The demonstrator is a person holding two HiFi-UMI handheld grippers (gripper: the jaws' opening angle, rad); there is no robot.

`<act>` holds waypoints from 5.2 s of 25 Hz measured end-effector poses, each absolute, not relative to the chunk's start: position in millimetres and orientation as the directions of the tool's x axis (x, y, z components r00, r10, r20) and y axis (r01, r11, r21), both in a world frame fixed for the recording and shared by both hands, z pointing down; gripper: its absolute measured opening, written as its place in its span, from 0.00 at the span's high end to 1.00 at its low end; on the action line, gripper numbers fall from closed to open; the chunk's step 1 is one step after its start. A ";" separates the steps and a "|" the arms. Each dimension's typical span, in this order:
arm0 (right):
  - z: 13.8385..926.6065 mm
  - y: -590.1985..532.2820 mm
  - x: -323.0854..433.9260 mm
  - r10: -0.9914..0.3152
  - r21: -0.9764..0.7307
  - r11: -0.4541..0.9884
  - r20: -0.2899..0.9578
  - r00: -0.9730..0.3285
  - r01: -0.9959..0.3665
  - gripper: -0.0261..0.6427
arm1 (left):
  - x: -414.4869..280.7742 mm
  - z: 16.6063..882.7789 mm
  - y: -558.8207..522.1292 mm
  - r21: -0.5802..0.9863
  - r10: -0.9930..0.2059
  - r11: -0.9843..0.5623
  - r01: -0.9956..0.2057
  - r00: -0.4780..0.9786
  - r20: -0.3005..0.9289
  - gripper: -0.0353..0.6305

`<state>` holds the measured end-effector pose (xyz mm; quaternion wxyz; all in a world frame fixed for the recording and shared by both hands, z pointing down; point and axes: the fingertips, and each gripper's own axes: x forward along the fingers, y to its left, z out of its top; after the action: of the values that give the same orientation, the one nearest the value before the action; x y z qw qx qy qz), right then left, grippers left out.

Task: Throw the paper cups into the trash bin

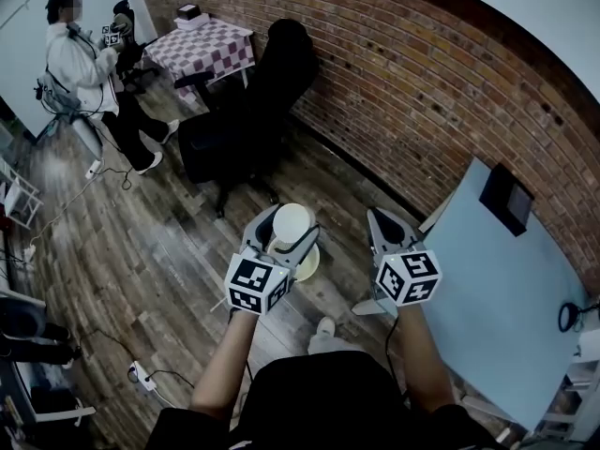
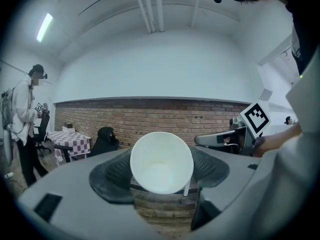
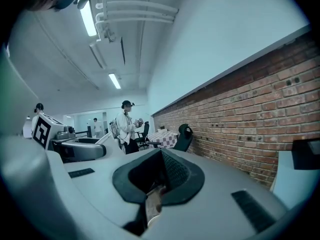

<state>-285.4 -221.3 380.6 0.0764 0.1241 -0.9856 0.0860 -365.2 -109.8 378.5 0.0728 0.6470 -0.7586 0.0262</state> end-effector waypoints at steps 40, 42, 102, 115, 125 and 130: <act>471.3 -231.2 -407.3 -0.319 -0.284 0.872 0.288 -0.903 -0.399 0.97 | -479.4 491.8 -122.7 0.155 -0.932 0.070 -0.985 -0.009 0.362 0.43; 486.1 -228.4 -411.4 -0.339 -0.290 0.856 0.309 -0.889 -0.427 0.97 | -485.7 511.4 -122.3 0.172 -0.923 0.047 -0.984 0.023 0.383 0.43; 994.9 -215.7 -414.7 -0.181 -0.317 0.765 0.730 -0.660 -0.560 0.97 | -509.1 1083.7 -167.5 0.285 -0.648 0.084 -0.955 0.165 0.744 0.37; 937.3 -213.0 -428.3 -0.182 -0.313 0.784 0.710 -0.681 -0.536 0.97 | -512.7 1009.6 -142.8 0.322 -0.686 0.068 -0.944 0.190 0.702 0.63; 843.0 -210.2 -436.5 -0.176 -0.282 0.834 0.678 -0.714 -0.473 0.97 | -516.0 898.6 -141.9 0.262 -0.746 0.070 -0.963 0.124 0.654 0.88; 800.2 -207.0 -439.4 -0.188 -0.256 0.850 0.668 -0.720 -0.460 0.97 | -523.4 847.5 -132.5 0.248 -0.771 0.070 -0.966 0.106 0.628 0.91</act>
<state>-439.4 -207.0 800.2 0.3284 0.1791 -0.9040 0.2068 -523.4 -132.5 847.5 0.3308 0.6659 -0.6522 0.1475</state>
